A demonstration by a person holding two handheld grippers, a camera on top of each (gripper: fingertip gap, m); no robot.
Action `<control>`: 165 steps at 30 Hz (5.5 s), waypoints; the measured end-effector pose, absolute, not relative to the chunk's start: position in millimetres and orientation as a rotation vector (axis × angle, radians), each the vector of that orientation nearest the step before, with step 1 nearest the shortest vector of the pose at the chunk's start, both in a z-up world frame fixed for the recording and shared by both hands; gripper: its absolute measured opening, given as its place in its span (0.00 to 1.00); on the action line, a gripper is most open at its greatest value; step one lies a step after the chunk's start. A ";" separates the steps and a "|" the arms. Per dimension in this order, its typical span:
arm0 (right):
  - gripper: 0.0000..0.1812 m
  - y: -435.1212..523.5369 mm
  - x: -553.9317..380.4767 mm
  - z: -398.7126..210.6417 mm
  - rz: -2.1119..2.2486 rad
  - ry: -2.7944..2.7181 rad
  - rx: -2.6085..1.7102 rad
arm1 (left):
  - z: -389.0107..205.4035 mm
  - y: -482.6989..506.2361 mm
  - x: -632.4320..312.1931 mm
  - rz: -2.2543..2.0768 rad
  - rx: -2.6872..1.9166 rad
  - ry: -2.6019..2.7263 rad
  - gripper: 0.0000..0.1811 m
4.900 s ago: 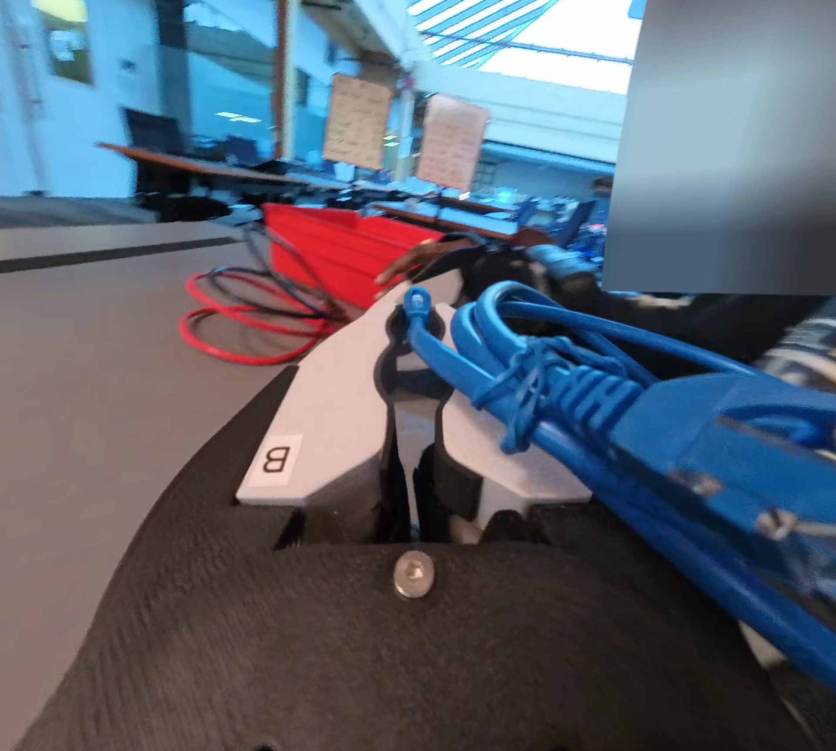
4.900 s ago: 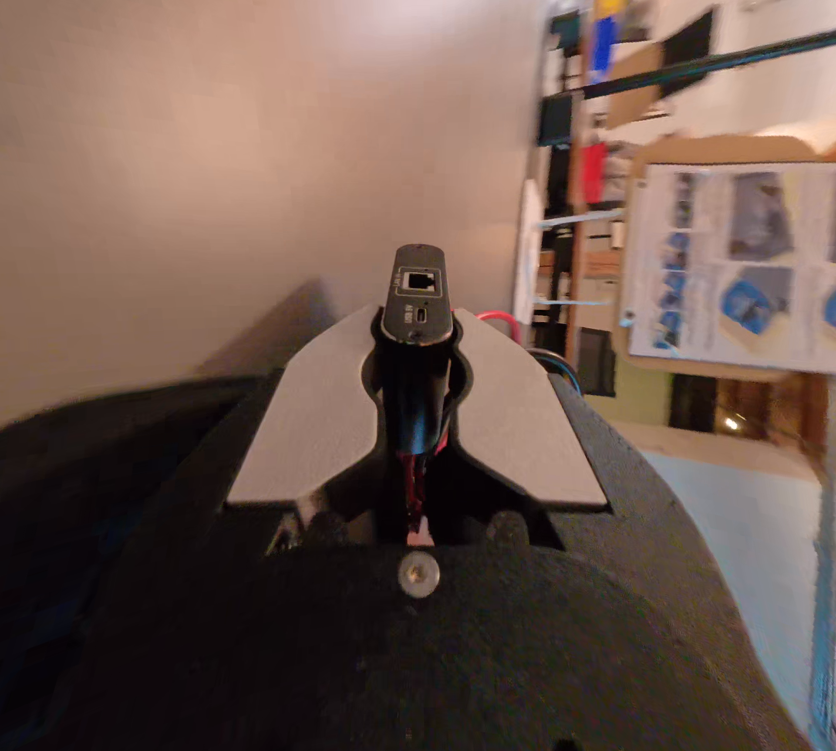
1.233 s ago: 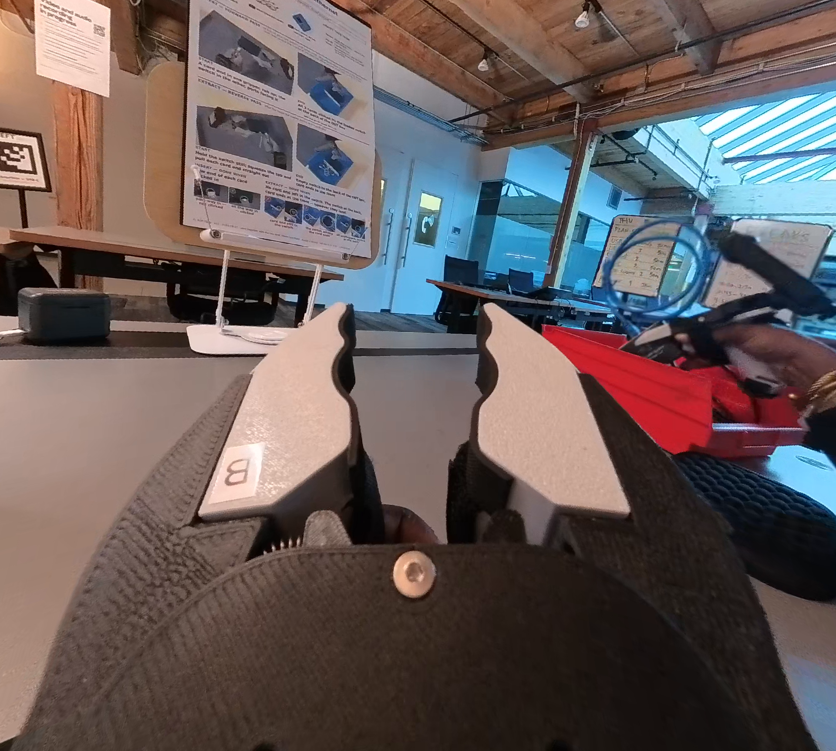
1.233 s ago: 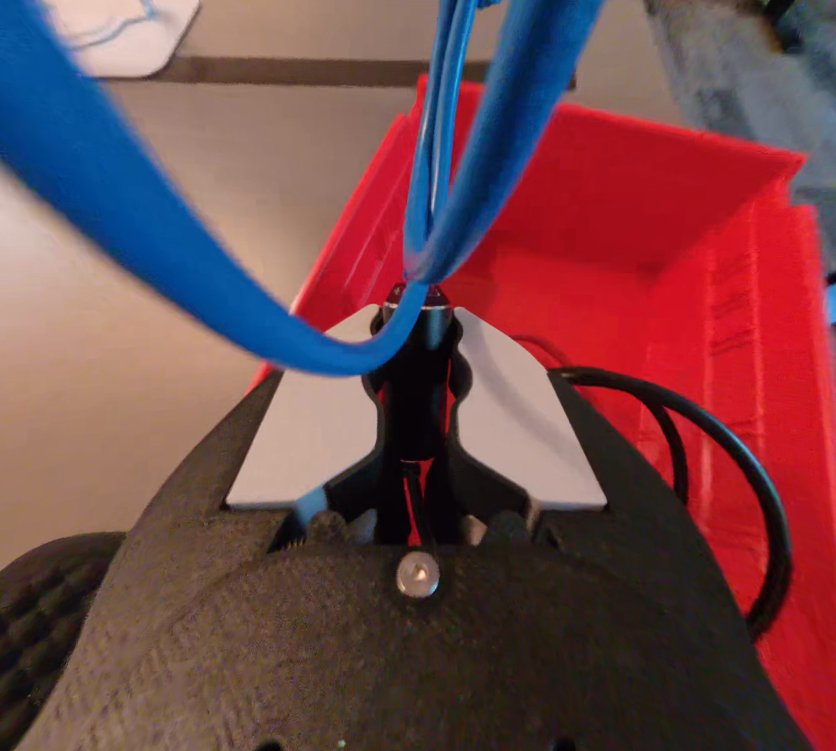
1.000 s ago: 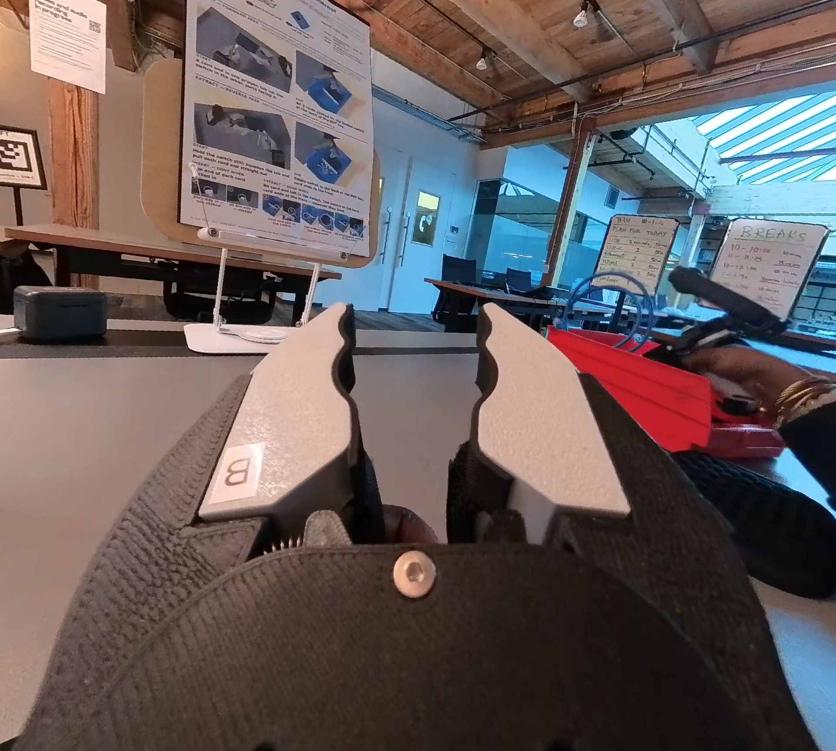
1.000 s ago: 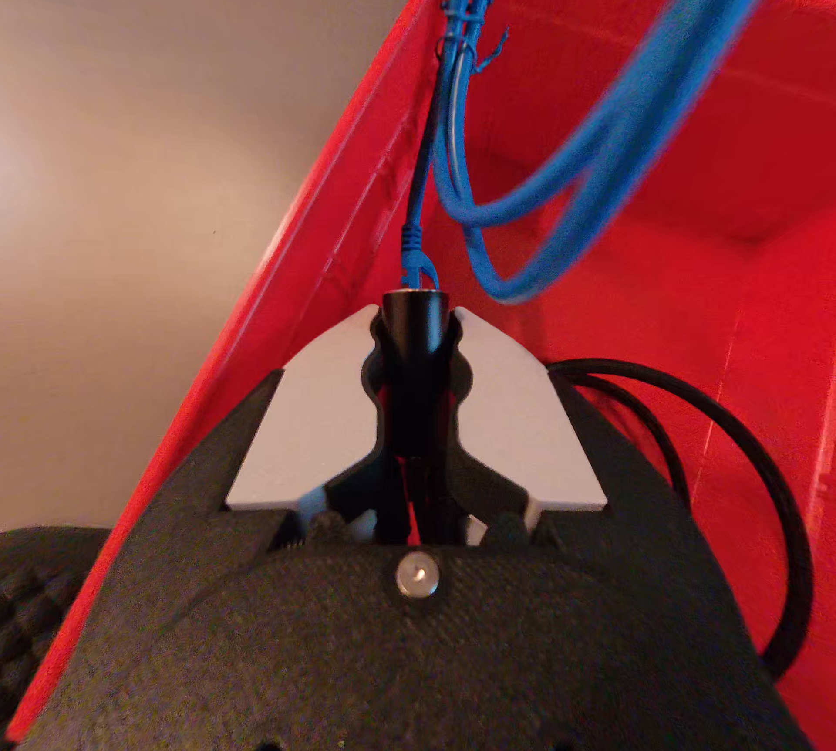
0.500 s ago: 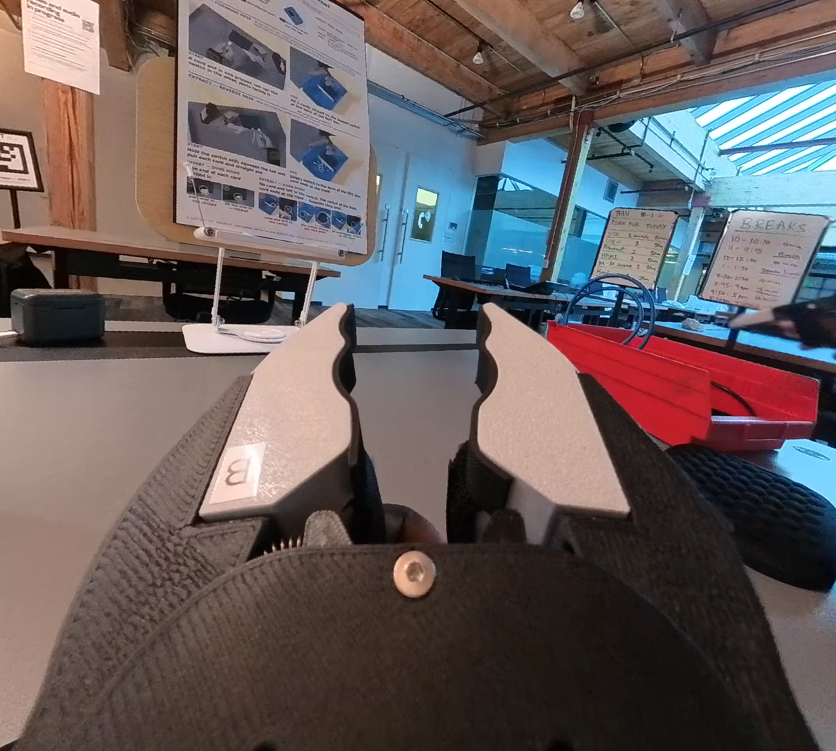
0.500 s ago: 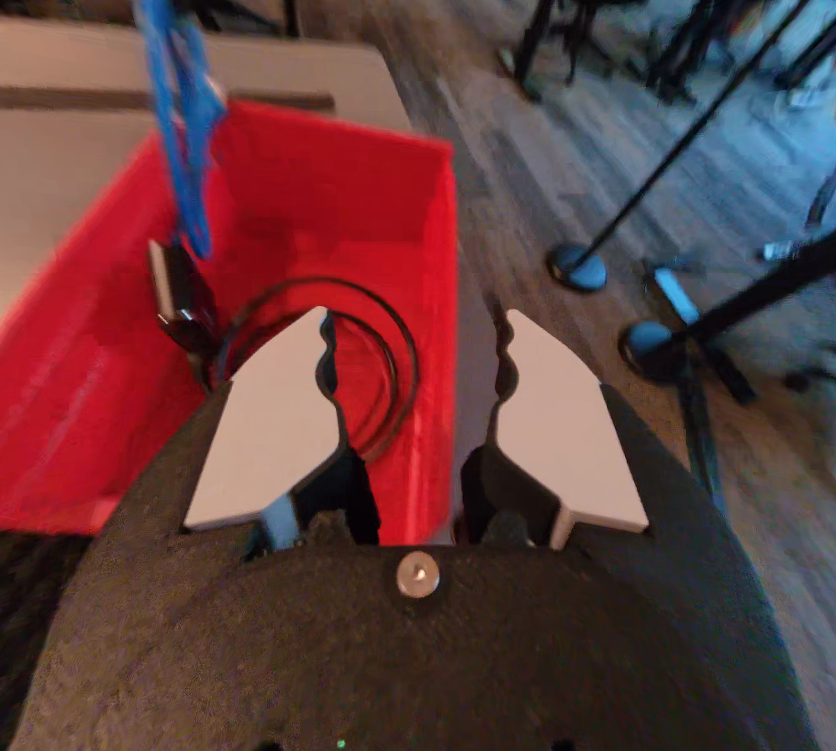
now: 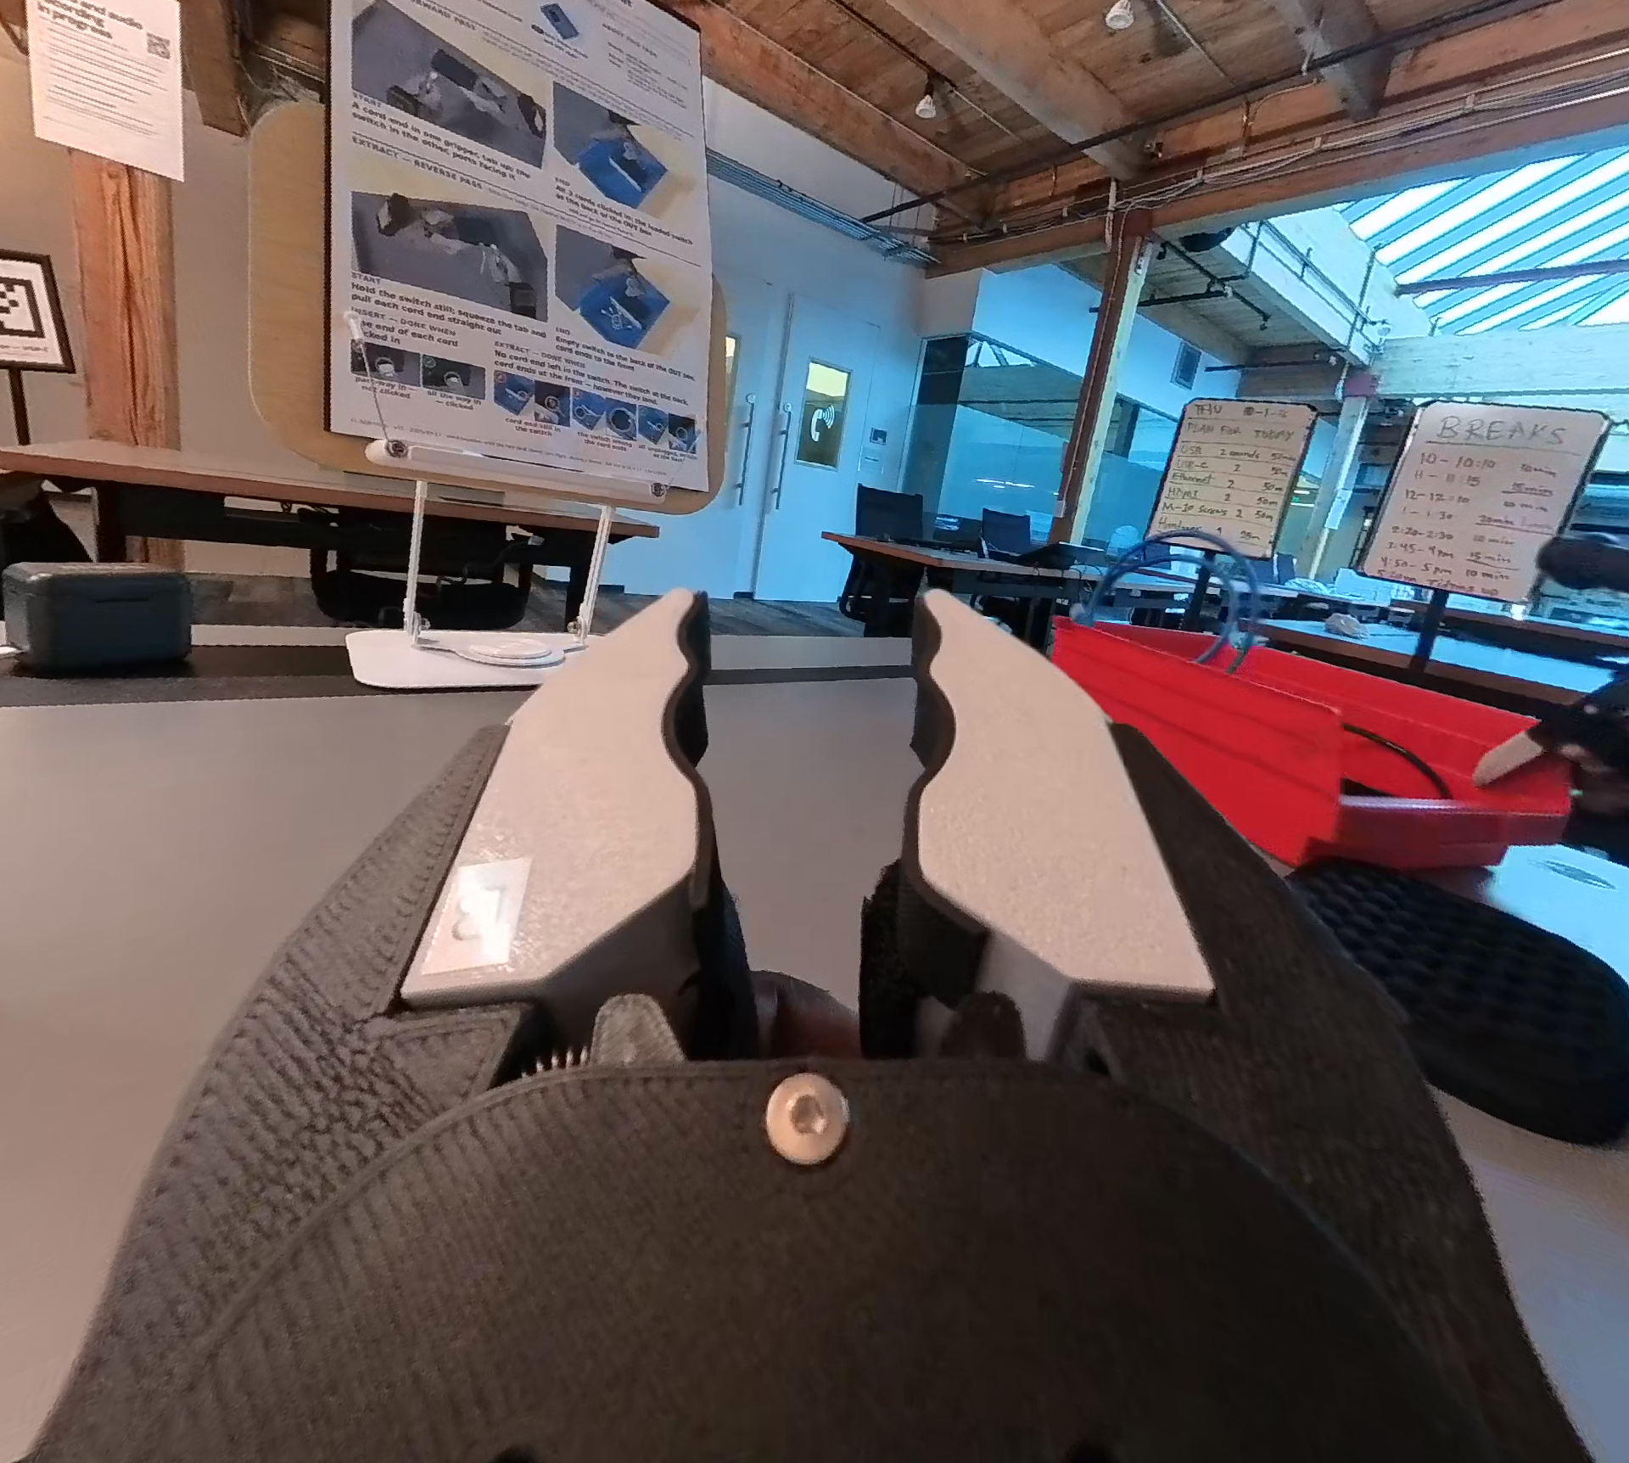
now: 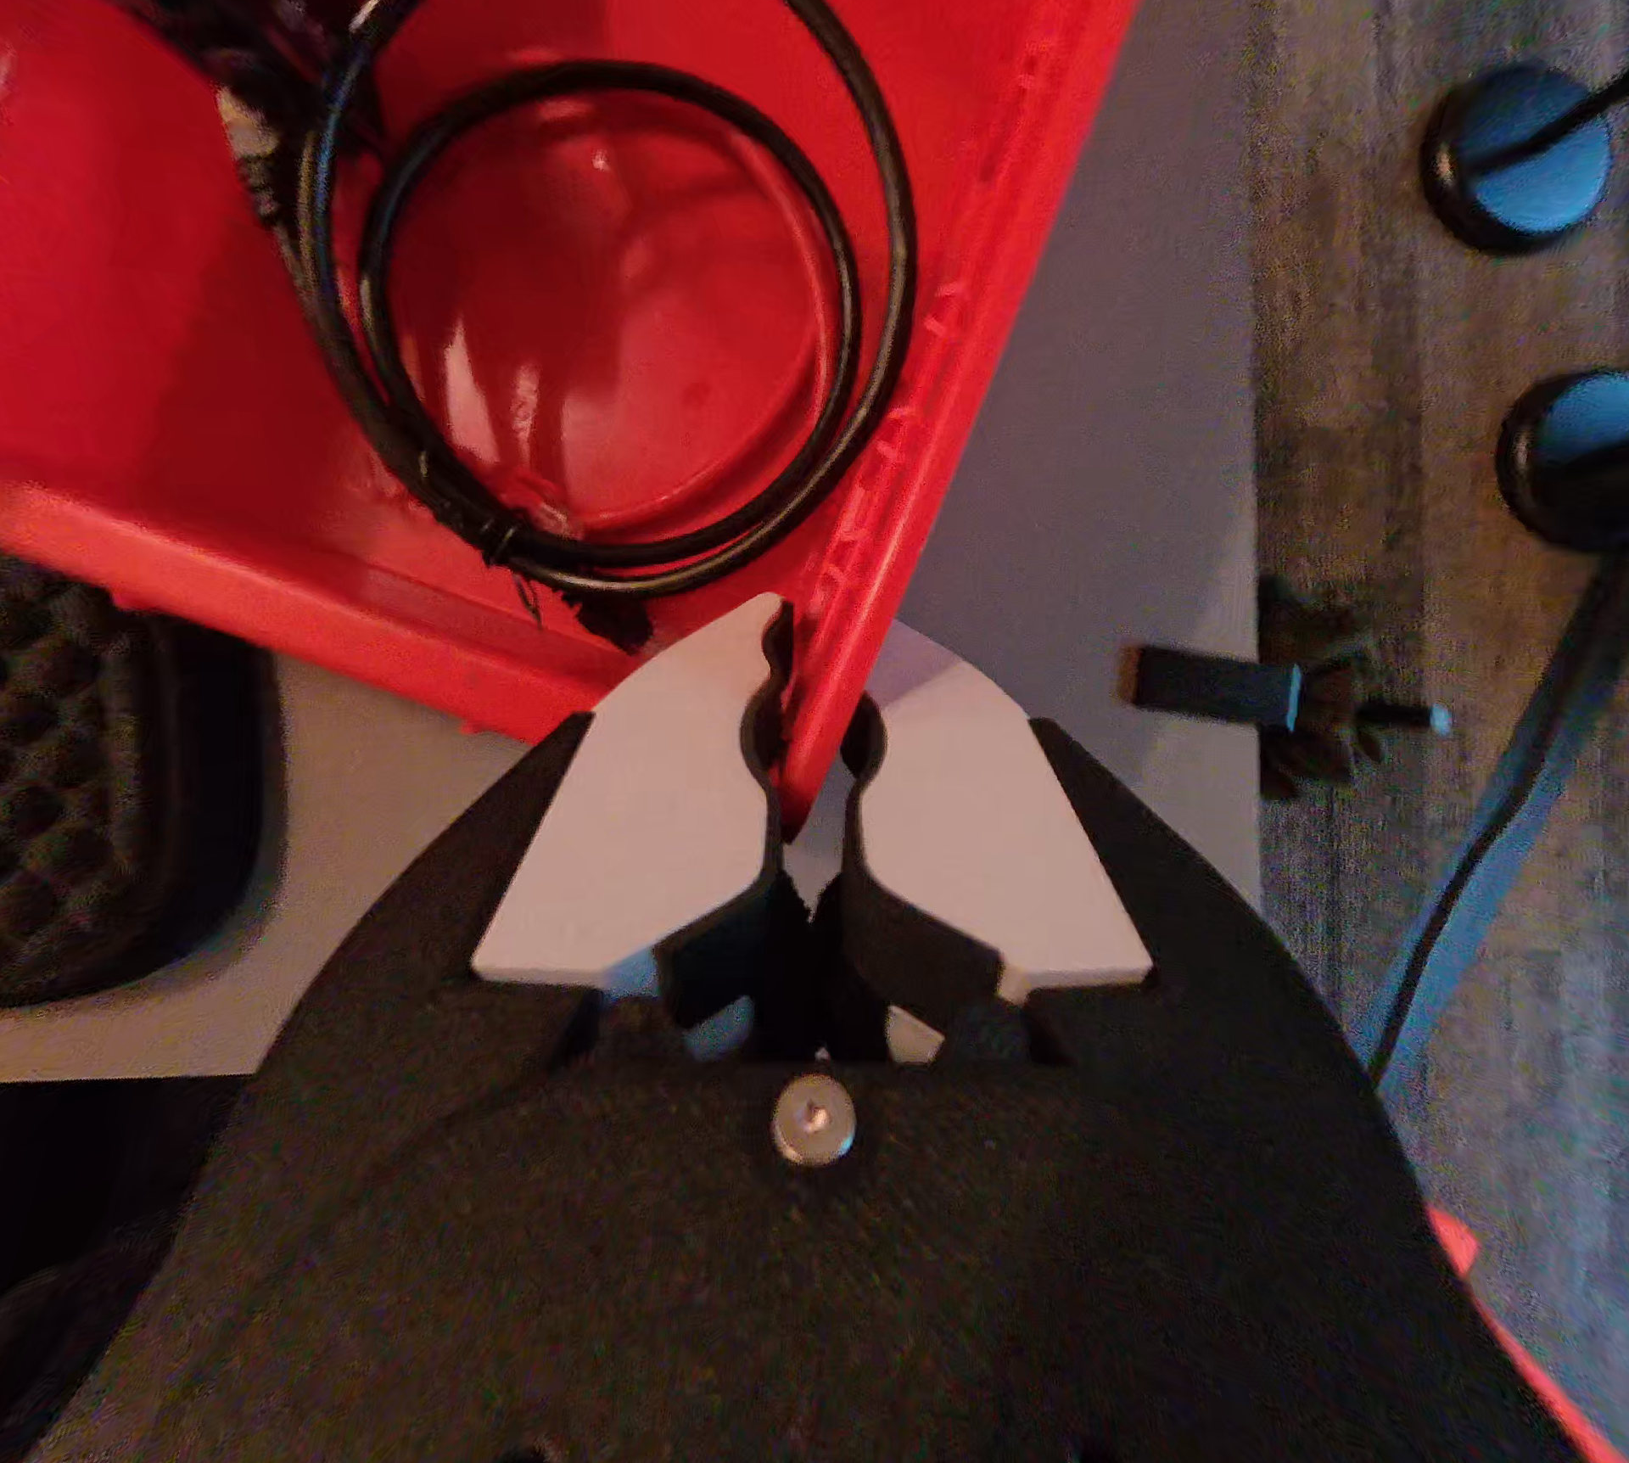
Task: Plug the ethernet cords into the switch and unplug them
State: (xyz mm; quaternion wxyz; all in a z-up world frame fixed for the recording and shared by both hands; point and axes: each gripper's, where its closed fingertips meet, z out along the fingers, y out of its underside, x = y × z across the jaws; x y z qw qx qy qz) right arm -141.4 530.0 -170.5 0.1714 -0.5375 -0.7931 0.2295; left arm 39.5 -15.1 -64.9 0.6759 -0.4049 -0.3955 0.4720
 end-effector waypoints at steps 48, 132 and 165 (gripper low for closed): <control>0.13 15.0 -110.9 -170.8 0.957 -2.455 -0.338 | -53.3 -23.6 51.3 1.139 -0.853 -0.829 0.22; 0.08 64.4 45.7 26.9 1.825 -1.063 0.087 | 64.5 -80.8 164.0 1.943 -0.634 -0.484 0.06; 0.06 295.5 -144.5 -105.6 1.066 -1.590 -0.556 | -120.1 117.0 -124.3 1.154 -1.600 -0.803 0.13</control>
